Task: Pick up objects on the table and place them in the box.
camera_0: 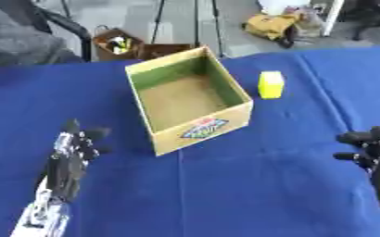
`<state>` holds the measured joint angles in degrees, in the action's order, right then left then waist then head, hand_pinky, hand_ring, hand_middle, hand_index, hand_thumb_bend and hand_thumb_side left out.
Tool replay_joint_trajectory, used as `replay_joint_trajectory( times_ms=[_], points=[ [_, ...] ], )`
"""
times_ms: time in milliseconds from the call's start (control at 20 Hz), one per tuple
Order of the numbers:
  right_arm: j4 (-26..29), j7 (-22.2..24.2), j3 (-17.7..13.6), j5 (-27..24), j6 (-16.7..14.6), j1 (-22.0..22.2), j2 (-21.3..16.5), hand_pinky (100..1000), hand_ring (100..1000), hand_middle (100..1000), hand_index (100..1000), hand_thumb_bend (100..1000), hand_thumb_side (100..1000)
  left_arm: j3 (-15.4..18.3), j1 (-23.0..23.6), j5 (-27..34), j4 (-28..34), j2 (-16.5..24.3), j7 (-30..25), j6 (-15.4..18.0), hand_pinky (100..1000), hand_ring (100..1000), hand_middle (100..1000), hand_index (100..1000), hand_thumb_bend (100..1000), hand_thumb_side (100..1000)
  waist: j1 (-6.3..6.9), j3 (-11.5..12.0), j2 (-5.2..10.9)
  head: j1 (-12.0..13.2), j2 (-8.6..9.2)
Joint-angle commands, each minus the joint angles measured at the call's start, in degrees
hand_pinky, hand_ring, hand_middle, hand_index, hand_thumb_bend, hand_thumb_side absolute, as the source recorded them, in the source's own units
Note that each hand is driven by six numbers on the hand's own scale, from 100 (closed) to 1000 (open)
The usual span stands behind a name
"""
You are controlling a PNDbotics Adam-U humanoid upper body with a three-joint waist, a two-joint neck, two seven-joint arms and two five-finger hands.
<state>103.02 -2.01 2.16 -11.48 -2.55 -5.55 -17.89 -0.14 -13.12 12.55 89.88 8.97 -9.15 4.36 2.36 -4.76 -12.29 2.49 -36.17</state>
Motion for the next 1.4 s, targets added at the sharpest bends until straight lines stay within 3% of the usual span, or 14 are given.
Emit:
replay_joint_trajectory(
  times_ms=[50,500,750,1100,1400],
  points=[
    [1.3,0.2,0.0,0.1,-0.2,-0.3,-0.7,643,814,616,662,100,870,-0.1,-0.4,-0.1,0.7,0.4,-0.1,0.0,733,914,701,653,285,1000,-0.19,0.0,0.95,0.0,0.42],
    [1.6,0.3,0.0,0.2,-0.2,-0.7,-1.9,643,815,616,663,100,862,-0.1,-0.5,-0.1,0.7,0.5,-0.1,0.1,733,914,701,653,284,1000,-0.21,0.2,0.95,0.0,0.41],
    [2.3,0.5,0.0,0.4,-0.2,-2.6,-6.6,644,815,617,667,100,842,-0.2,-0.4,-0.2,0.7,0.7,-0.2,0.0,733,914,701,653,283,1000,-0.34,0.3,1.03,0.0,0.51],
    [1.1,1.1,-0.4,0.4,-0.4,-9.9,-16.2,649,812,624,677,100,793,-0.5,-0.1,-0.2,0.5,0.9,-0.5,0.0,733,914,701,653,281,1000,-0.42,1.5,1.5,-0.4,0.59],
    [-6.7,5.4,1.2,2.5,-0.8,-20.0,-23.3,658,821,661,699,100,749,-1.1,0.0,-0.1,0.5,1.0,-1.1,0.0,733,914,702,653,280,1000,-0.48,2.6,2.05,-1.1,0.74]
  ],
)
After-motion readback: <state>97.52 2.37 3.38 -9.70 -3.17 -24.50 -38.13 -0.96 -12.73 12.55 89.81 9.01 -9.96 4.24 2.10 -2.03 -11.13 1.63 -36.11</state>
